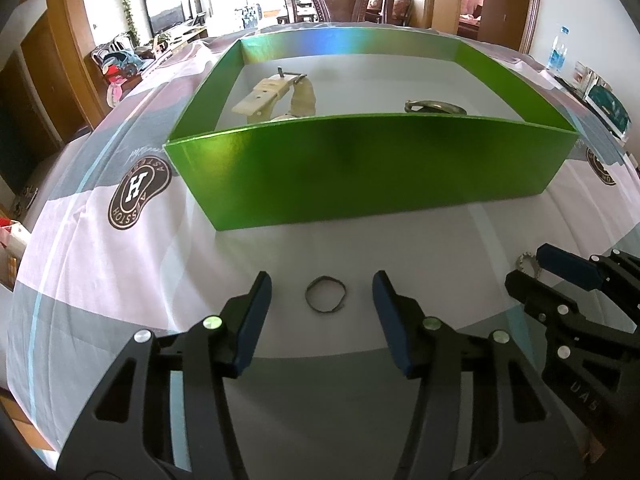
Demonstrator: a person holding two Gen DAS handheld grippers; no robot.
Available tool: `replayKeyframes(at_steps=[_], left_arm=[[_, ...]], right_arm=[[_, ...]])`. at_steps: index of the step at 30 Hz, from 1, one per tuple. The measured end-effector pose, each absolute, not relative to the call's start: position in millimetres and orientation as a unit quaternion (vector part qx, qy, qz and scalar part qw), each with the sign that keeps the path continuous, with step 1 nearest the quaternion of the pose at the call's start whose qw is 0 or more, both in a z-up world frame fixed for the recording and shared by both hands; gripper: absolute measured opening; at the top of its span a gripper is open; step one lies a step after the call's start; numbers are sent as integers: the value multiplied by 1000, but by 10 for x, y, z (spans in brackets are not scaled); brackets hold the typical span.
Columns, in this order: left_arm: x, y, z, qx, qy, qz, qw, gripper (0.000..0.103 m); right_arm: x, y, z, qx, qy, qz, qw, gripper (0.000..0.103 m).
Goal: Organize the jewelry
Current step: 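Move the right gripper over the beaded ring while the left moves over the dark ring, then grasp the beaded ring with the right gripper while the left grasps the dark ring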
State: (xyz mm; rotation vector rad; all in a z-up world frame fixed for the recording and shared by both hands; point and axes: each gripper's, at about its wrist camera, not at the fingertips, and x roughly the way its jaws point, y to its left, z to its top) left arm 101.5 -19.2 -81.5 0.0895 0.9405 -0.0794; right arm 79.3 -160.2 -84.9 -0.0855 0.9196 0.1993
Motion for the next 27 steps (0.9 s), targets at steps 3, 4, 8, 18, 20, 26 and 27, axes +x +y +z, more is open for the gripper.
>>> replayKeyframes(at_steps=[3, 4, 8, 18, 20, 26, 27], left_arm=[[1002, -200, -815, 43, 453, -38, 890, 53], [1002, -200, -814, 43, 453, -38, 890, 54], [991, -206, -810, 42, 453, -38, 890, 54], [965, -173, -826, 31, 452, -45, 890, 45], [967, -158, -822, 31, 451, -48, 891, 35], [945, -151, -814, 31, 450, -48, 891, 21], [932, -147, -813, 31, 450, -50, 891, 21]], right_arm=[[801, -1601, -850, -41, 443, 96, 890, 37], [801, -1600, -850, -41, 443, 96, 890, 37], [801, -1601, -852, -41, 443, 96, 890, 37], [792, -1638, -857, -35, 439, 97, 893, 21], [796, -1667, -854, -26, 440, 102, 892, 21], [793, -1691, -842, -21, 442, 102, 891, 21], [794, -1700, -840, -21, 442, 99, 891, 21]])
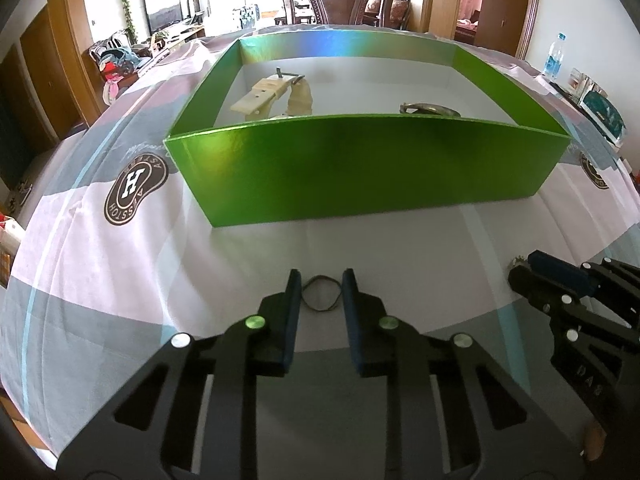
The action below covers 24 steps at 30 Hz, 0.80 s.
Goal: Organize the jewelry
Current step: 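Grasp the beaded ring with the right gripper while the left grasps the dark ring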
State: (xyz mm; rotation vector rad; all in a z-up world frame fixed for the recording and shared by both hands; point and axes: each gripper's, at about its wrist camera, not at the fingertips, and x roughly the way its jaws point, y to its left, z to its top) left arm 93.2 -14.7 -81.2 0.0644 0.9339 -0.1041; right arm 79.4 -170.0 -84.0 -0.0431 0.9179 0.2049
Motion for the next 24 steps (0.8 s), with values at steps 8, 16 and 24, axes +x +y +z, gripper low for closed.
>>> replayKeyframes(at_steps=[8, 16, 24], left_arm=[[738, -110, -713, 26, 444, -80, 892, 21], [697, -195, -715, 34, 440, -82, 894, 21], [796, -207, -814, 25, 439, -73, 895, 28]], right_arm=[[756, -1729, -772, -21, 434, 83, 897, 21], [768, -1679, -819, -23, 439, 82, 894, 21], [782, -1703, -846, -15, 438, 85, 895, 30]])
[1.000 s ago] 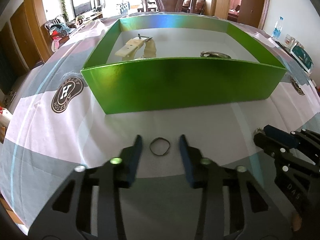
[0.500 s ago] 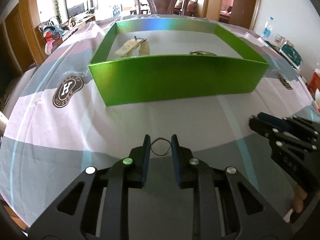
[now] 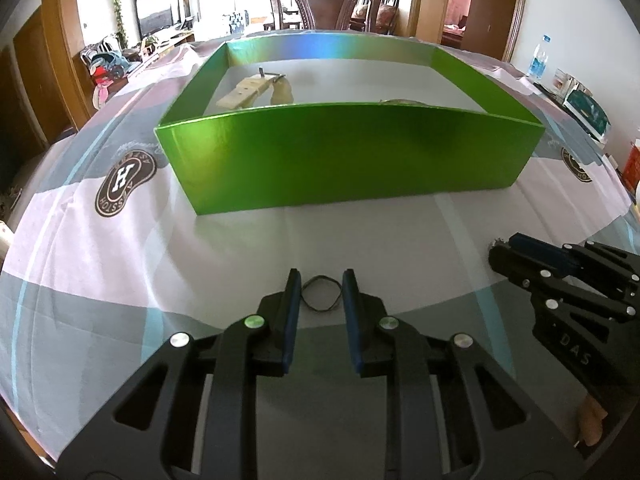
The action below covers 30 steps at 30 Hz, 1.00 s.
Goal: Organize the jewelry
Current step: 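Grasp the beaded ring with the right gripper while the left grasps the dark ring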
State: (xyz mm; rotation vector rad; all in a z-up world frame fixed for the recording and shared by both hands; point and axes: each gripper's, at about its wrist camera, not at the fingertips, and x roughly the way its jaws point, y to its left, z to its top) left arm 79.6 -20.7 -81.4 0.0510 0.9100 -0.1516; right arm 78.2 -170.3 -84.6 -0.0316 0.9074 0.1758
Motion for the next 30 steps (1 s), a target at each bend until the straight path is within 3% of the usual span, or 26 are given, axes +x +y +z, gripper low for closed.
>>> replayKeyframes(at_steps=[3, 22, 30], left_arm=[[775, -189, -797, 20, 442, -75, 894, 36], [797, -206, -833, 34, 442, -77, 893, 34], [799, -248, -825, 39, 442, -72, 893, 30]], right_arm=[[747, -1734, -838, -16, 436, 84, 896, 39], [732, -1612, -865, -34, 434, 73, 897, 39], [719, -1598, -858, -35, 432, 83, 897, 31]])
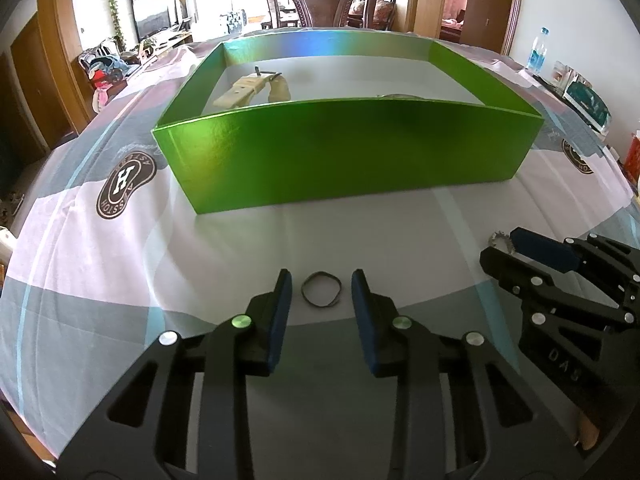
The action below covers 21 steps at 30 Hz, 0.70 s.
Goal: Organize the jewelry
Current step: 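Grasp the beaded ring with the right gripper while the left grasps the dark ring, then carry both rings into the green box and open both grippers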
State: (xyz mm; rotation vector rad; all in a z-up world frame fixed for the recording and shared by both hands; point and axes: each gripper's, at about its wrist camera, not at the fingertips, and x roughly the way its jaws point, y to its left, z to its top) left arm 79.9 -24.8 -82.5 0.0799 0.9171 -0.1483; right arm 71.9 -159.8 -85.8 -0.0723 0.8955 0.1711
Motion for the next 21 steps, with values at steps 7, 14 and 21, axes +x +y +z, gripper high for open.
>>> replayKeyframes(at_steps=[7, 14, 21], left_arm=[[774, -280, -823, 44, 441, -77, 893, 21], [748, -300, -772, 48, 434, -77, 896, 21], [707, -273, -556, 45, 415, -78, 906, 21]], right_arm=[[716, -1582, -851, -29, 432, 92, 897, 21], [696, -1588, -810, -26, 432, 95, 897, 21], [690, -1593, -680, -31, 422, 99, 901, 21]])
